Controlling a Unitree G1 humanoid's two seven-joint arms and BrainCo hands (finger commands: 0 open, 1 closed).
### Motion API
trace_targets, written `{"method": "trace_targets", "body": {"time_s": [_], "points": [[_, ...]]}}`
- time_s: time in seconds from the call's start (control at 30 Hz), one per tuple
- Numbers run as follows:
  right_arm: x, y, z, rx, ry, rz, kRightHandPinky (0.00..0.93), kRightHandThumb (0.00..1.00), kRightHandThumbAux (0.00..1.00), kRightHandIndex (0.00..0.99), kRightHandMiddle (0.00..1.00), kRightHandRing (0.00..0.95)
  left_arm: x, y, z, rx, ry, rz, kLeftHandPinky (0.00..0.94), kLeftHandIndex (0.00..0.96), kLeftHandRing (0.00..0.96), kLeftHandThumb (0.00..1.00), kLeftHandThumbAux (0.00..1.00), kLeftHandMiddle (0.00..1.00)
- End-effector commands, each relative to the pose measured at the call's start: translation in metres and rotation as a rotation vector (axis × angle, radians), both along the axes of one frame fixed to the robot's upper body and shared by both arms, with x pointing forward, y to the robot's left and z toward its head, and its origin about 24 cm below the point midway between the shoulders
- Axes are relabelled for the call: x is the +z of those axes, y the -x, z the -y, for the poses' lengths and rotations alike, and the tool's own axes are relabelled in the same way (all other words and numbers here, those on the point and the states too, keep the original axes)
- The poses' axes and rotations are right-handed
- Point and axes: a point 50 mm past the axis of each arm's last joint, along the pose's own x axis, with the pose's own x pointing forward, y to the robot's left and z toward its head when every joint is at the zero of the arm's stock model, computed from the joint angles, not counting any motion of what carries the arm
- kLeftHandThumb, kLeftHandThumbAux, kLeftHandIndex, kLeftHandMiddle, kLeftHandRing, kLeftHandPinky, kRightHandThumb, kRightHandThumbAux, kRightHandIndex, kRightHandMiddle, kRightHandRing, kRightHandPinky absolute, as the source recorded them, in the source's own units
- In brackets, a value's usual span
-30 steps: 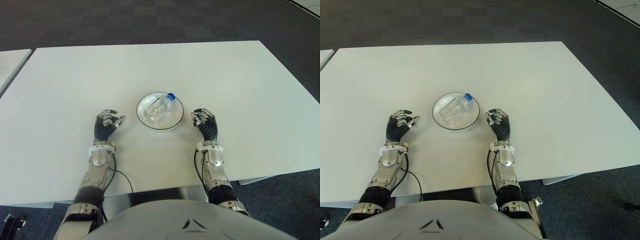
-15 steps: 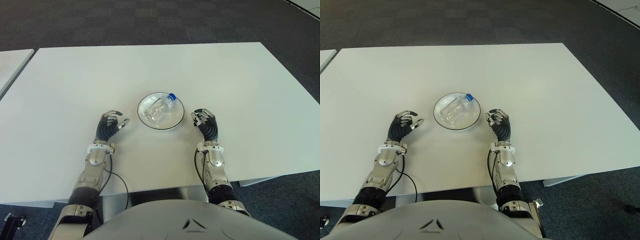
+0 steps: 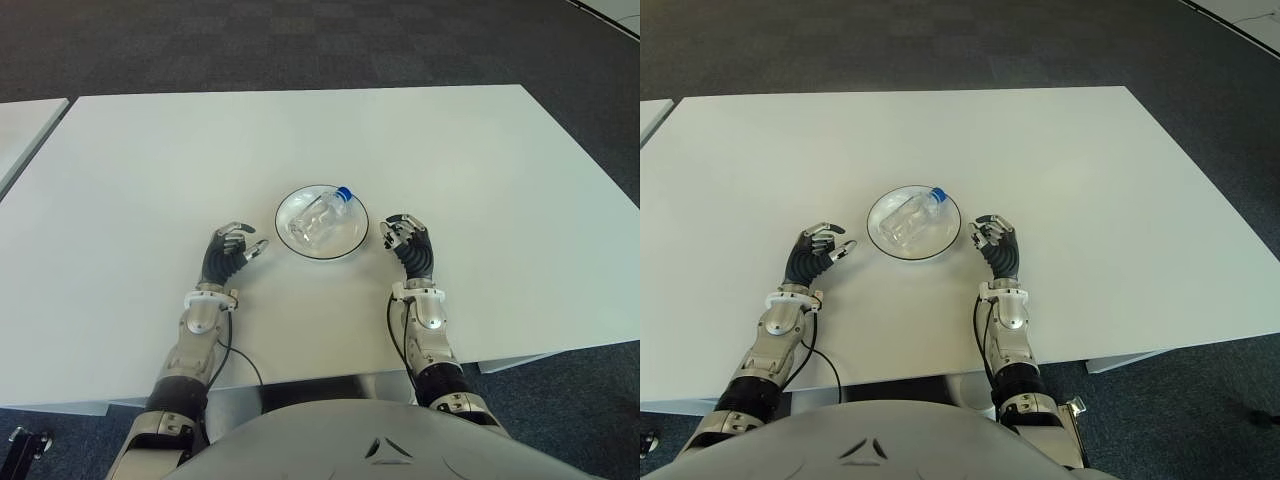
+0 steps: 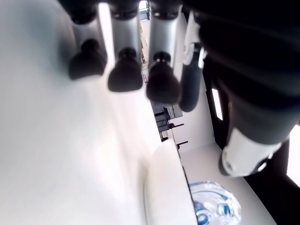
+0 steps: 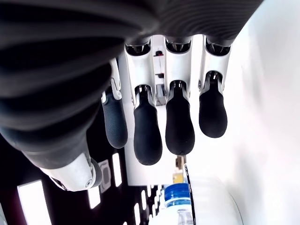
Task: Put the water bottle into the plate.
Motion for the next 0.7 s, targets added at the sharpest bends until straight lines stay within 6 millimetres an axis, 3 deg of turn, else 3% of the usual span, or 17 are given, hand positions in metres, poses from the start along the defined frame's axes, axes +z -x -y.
{"method": "trace_targets", "body": {"time_s": [0.03, 0.7], "points": [[-0.0359, 0.0258, 0.0011, -0.022, -0.018, -0.197, 0.667, 0.702, 0.727, 0.433, 0.682, 0.676, -0.0356, 0.0274, 0.0055, -0.016, 0.006, -0.209, 0.788, 0.438, 0.806, 0.707, 0.714, 0.805], [-0.0392, 0.0236, 0.0039, -0.027, 0.01, -0.221, 0.635, 0.702, 0.726, 0.433, 0.651, 0.646, -0.0367, 0.0239, 0.0099, -0.023, 0.022, -0.163, 0.798, 0.438, 0.8, 0.706, 0.714, 0.797]]}}
